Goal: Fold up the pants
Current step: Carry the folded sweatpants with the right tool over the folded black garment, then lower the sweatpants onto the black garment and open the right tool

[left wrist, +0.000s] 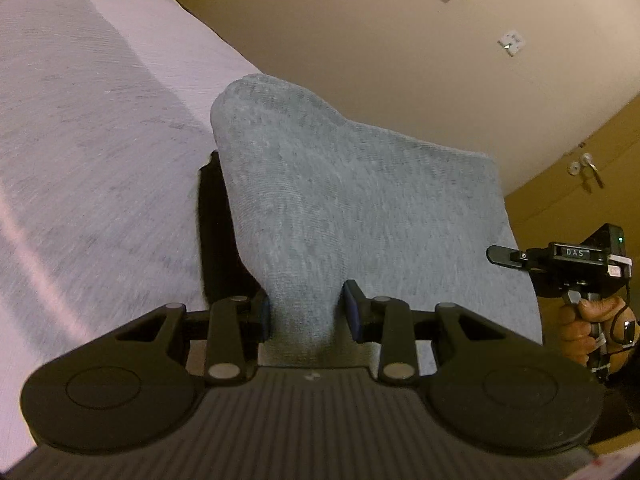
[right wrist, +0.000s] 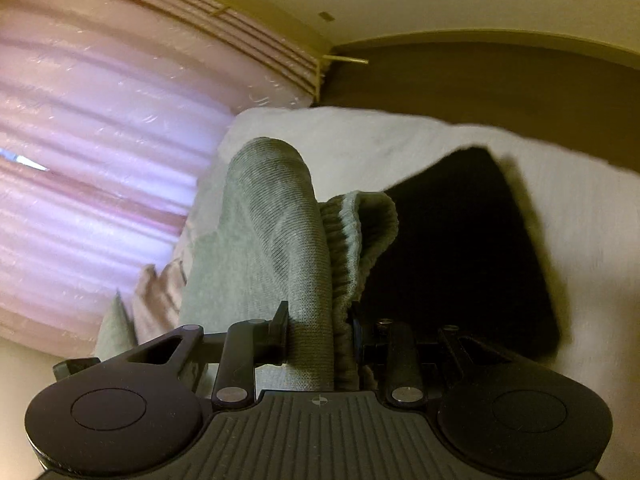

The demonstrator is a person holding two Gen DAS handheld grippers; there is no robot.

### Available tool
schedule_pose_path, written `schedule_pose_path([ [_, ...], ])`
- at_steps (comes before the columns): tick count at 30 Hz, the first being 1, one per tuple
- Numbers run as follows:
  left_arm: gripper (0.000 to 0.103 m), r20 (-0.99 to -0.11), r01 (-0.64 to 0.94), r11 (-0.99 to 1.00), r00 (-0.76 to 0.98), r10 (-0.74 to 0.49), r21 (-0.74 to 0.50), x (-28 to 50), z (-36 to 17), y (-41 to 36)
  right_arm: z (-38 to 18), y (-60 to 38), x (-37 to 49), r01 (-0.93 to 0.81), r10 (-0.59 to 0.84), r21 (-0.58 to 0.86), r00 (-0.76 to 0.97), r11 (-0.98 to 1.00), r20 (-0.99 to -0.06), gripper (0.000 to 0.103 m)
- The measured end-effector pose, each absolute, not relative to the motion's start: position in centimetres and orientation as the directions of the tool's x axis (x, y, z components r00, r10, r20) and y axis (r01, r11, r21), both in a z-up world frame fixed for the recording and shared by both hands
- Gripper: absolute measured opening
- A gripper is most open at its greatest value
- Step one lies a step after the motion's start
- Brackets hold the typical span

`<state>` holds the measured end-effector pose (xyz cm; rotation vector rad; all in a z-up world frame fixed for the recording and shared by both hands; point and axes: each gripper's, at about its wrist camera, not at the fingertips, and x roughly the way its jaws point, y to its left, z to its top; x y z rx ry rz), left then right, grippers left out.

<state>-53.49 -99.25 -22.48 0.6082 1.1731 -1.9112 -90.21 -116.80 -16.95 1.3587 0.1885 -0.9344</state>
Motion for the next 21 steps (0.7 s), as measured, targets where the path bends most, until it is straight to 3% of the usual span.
schedule_pose_path([
  [10,0.029,-0.801,0.846,-0.187,-0.534,-0.271,-0.500,-56.7,-30.4,-106.9,-25.7,-125.4,-93.5,0.674,-0.355,0.715,0.632,-0.187,-0.689,0.026],
  [21,0.029,-0.803,0.849,-0.145,-0.528,-0.275,-0.509,-56.1,-32.6,-107.0,-27.4,-125.4,-93.5,0.713,-0.313,0.688,0.628,-0.136,-0.712,0.027],
])
